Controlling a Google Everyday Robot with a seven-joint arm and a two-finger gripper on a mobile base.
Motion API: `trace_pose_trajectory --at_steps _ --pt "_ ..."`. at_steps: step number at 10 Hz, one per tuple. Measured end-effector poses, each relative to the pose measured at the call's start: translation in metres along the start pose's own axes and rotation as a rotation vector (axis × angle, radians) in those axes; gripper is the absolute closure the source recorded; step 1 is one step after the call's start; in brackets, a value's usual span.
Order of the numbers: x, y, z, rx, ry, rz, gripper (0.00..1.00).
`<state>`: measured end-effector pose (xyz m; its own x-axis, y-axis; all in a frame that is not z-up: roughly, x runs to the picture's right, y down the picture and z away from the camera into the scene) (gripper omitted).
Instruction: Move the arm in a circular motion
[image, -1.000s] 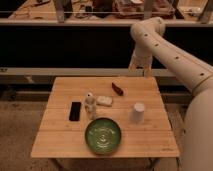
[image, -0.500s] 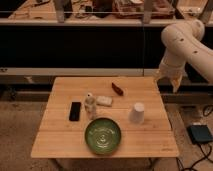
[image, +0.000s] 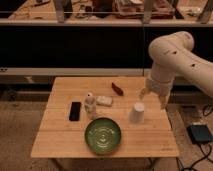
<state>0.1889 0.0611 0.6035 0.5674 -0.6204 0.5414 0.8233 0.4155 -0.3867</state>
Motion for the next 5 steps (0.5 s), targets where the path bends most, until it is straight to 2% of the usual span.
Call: trace_pose_trajectory --at_steps 1,2,4,5 --pt "-0.033 -0.017 0.007 0.005 -0.051 -0.042 0.4" --pt "-0.059 -0.042 0.014 0.031 -0.103 -0.086 0.4" --pt "-0.081 -0.09 0.023 0.089 -0.162 -0.172 0.4" --pt "-0.081 -0.124 0.03 0.126 -0.181 -0.246 0.4"
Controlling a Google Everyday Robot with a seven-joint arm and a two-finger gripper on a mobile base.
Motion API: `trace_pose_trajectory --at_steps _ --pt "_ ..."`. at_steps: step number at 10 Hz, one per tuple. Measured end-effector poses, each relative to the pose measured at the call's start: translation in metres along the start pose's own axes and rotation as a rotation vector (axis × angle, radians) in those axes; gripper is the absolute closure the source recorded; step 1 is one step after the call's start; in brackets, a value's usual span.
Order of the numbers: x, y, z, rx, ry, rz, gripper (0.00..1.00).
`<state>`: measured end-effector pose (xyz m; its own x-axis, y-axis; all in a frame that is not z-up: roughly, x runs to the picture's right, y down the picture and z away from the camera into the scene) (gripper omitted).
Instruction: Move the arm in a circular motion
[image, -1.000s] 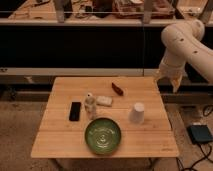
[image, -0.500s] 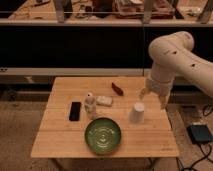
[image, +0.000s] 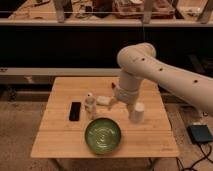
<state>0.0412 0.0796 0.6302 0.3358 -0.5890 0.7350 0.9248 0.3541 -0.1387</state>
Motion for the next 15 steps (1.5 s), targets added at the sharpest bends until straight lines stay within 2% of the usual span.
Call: trace_pose_trajectory --at_steps 2,4,5,6,8,9,10,11,12,13,14,15 --pt "0.03 -0.042 0.02 0.028 -0.003 -0.109 0.4" --pt "0.079 -0.071 0.033 0.035 0.036 -0.189 0.4" --pt "0.099 -0.081 0.035 0.033 0.062 -0.216 0.4" --pt "0.132 -0.091 0.033 0.026 0.112 -0.235 0.4" --pt "0.19 -0.082 0.016 -0.005 0.205 -0.204 0.4" --pt "0.215 -0.066 0.002 -0.021 0.252 -0.162 0.4" --pt "0.24 -0.031 -0.018 -0.047 0.302 -0.093 0.4" --pt "0.251 -0.002 -0.031 -0.064 0.332 -0.032 0.4" --pt "0.256 0.027 -0.044 -0.075 0.351 0.028 0.4" --pt "0.255 0.066 -0.057 -0.094 0.367 0.108 0.4" --pt "0.243 0.117 -0.07 -0.116 0.376 0.209 0.4" --pt "0.23 0.144 -0.074 -0.126 0.372 0.264 0.4"
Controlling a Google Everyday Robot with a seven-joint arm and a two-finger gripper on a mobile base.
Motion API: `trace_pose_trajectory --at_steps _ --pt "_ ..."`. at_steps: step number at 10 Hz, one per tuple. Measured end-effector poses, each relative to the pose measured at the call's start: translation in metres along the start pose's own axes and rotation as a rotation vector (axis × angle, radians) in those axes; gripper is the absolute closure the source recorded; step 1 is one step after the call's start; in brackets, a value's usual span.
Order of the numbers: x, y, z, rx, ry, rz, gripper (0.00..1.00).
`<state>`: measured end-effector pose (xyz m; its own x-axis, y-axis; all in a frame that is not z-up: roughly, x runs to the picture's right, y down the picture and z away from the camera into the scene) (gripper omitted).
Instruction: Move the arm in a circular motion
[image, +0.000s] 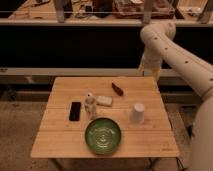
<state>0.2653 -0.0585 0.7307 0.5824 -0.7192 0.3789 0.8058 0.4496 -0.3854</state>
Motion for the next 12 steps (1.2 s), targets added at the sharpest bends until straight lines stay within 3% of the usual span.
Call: trace_pose_trajectory --at_steps 1,2,4,6,8,10,12 --pt "-0.009 0.034 -0.003 -0.024 -0.009 0.057 0.4" --pt "-0.031 0.062 -0.003 -0.037 -0.043 0.107 0.4" --pt "-0.072 0.085 -0.002 -0.035 -0.095 0.146 0.4" --pt "-0.12 0.086 -0.007 -0.019 -0.144 0.125 0.4" --pt "-0.16 0.055 -0.022 0.012 -0.17 0.025 0.4" --pt "-0.213 -0.011 -0.032 0.107 -0.251 -0.139 0.4" --pt "-0.258 -0.082 -0.023 0.201 -0.342 -0.3 0.4"
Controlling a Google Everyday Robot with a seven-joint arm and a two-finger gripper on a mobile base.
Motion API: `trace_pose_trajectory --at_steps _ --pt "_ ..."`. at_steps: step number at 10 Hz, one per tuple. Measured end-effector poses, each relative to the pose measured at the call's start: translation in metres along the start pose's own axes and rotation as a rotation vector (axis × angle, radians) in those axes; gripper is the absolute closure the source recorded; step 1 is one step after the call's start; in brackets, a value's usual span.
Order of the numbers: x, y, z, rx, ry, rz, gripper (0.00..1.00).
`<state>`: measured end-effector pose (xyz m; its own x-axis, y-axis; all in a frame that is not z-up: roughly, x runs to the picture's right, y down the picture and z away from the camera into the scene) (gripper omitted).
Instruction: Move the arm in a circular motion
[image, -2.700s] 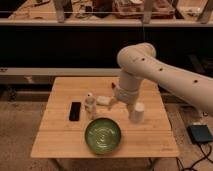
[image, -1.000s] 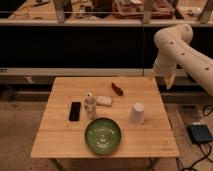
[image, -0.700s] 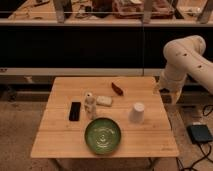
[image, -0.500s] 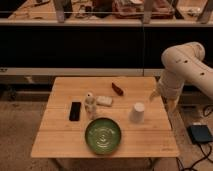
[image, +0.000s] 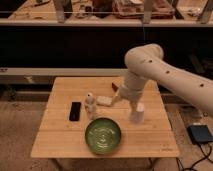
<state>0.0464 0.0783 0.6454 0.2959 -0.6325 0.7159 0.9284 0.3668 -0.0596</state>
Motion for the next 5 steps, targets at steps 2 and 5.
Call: trace_pose_trajectory --at_steps 2,5 --pt "0.015 -0.04 0.027 0.018 -0.02 -0.101 0.4" --pt "0.103 -0.071 0.041 -0.026 0.081 -0.2 0.4"
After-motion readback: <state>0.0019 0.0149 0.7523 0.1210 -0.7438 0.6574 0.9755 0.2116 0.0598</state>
